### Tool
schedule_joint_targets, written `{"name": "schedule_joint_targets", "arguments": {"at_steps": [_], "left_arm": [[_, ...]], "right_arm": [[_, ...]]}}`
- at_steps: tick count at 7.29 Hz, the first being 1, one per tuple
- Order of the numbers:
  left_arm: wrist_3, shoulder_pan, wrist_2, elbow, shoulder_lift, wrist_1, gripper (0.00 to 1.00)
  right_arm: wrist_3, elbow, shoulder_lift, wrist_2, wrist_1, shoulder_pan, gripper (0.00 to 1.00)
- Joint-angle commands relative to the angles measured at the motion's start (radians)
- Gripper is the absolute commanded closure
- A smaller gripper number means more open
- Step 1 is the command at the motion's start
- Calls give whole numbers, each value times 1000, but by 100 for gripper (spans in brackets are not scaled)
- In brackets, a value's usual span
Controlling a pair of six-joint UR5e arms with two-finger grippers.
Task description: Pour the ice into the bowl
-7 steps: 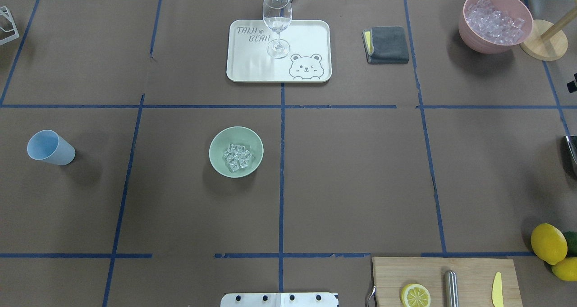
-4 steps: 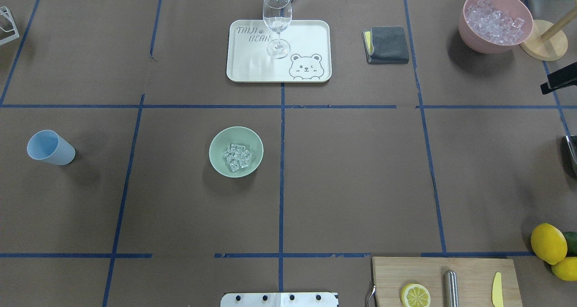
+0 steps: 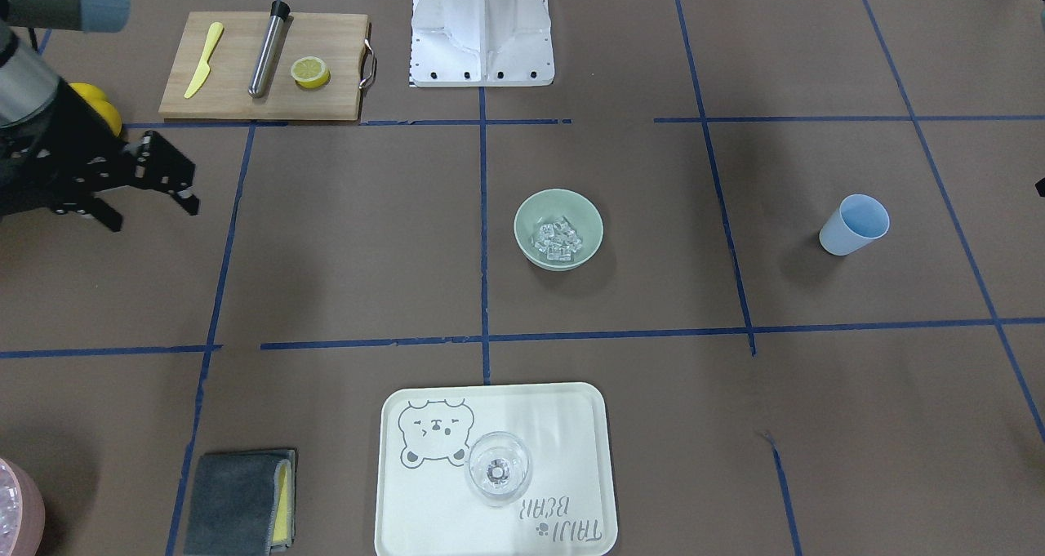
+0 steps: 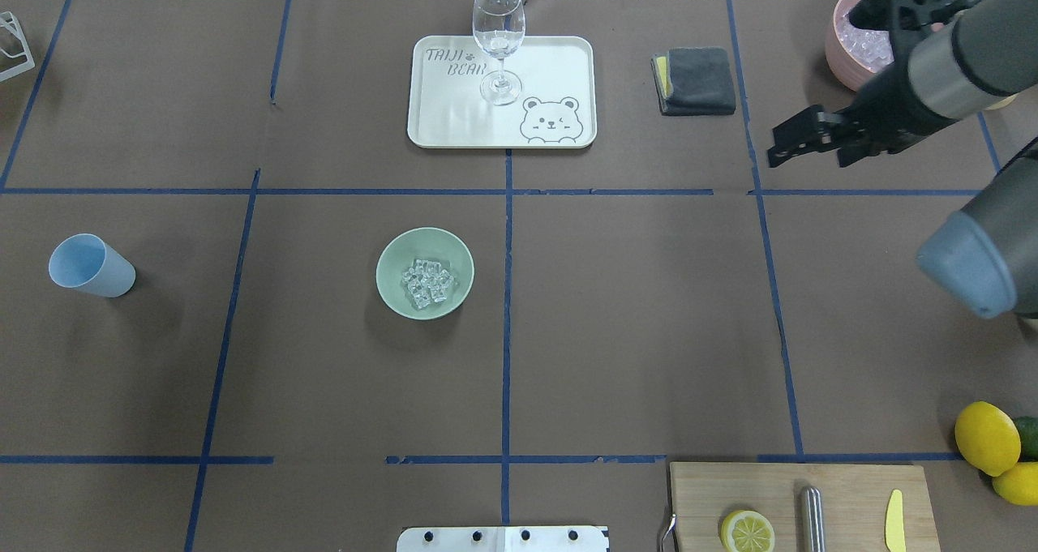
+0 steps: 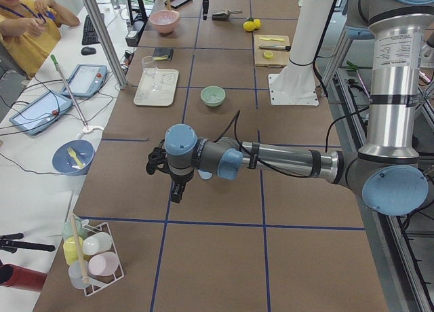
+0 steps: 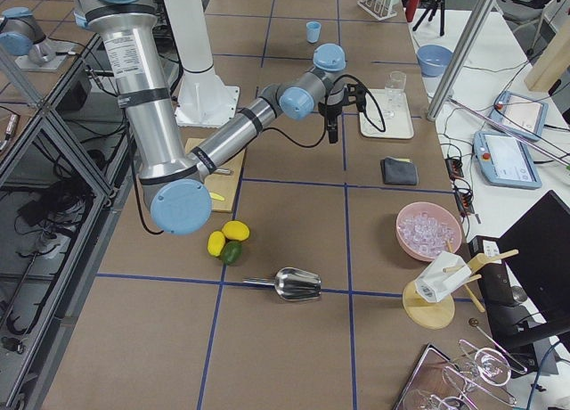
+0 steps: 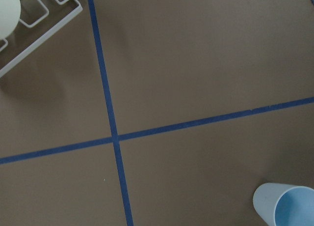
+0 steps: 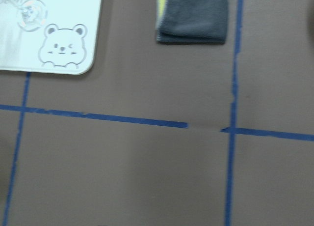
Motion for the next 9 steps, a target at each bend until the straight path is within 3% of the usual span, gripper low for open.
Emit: {"name": "schedule_joint_targets", "arguments": {"at_steps": [1, 3, 7, 9], "left_arm": [[113, -24, -3, 6, 15, 9, 0], [111, -24, -1, 6, 57, 11, 0], [108, -35, 8, 4, 58, 71, 0], [108, -40, 59, -3, 56, 71, 0]], "right_arm": [[257, -2, 183, -126, -67, -194, 0], [276, -45, 323, -223, -216, -285, 0], [422, -227, 497, -351, -215, -391, 0], [478, -350, 584, -406, -207, -438, 0]]}}
